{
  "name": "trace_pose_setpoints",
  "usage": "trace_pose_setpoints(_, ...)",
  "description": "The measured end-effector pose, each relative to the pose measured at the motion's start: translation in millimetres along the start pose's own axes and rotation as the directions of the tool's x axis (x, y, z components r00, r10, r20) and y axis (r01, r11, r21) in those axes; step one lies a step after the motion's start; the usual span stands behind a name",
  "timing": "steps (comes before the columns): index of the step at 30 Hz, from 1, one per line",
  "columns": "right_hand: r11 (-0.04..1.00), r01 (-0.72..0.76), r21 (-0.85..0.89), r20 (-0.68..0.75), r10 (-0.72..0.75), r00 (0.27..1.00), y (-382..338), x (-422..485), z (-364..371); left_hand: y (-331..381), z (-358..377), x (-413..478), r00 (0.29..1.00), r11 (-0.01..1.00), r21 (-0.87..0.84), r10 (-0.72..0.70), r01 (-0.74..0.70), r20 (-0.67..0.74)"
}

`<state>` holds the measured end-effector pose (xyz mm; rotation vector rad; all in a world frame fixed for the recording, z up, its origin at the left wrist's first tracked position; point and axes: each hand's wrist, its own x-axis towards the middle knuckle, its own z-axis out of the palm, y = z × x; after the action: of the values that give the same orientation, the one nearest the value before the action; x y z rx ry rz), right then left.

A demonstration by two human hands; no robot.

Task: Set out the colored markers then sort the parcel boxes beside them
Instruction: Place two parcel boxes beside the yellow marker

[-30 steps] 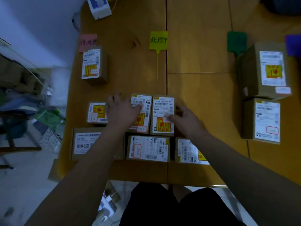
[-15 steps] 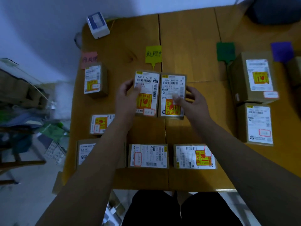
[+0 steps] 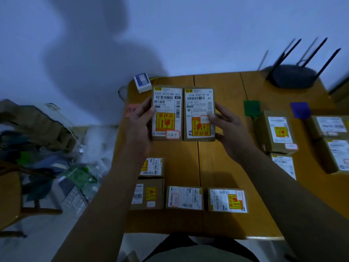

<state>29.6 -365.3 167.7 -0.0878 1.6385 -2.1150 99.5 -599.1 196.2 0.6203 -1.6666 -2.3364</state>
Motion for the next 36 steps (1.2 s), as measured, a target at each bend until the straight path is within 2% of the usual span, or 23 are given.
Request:
trace_pose_setpoints(5,0.999,-0.027,-0.024,0.002,0.027,1.0,-3.2,-3.7,2.3,-17.0,-7.0,-3.3,0.999,0.999,-0.048,-0.025,0.023,-0.025)
trace_pose_setpoints(12,0.983,-0.185,0.009,-0.079,0.185,0.98,26.8,-19.9,-9.9,-68.3,-19.3,-16.1,0.978,0.978,-0.106,-0.187,0.178,-0.088)
trace_pose_setpoints(18,0.973,-0.232,0.013,-0.109,0.232,0.967,41.3,-22.8,-17.2,-83.8,-21.9,-17.7,0.961,0.96,-0.112,-0.266,0.256,-0.078)
trace_pose_setpoints(26,0.979,-0.203,0.03,-0.125,0.205,0.971,29.0,-25.3,-18.0,-84.5,-24.6,-12.0,0.969,0.971,0.001,-0.238,0.238,-0.071)
trace_pose_setpoints(30,0.981,-0.19,0.034,-0.119,0.192,0.974,20.4,-30.6,-13.1,-80.1,-25.1,-7.8,0.976,0.977,-0.023,-0.212,0.211,-0.055)
trace_pose_setpoints(36,0.981,-0.174,0.089,-0.197,0.189,0.962,18.2,-36.9,-3.4,-76.9,-31.8,-1.9,0.979,0.977,-0.058,-0.204,0.203,-0.012)
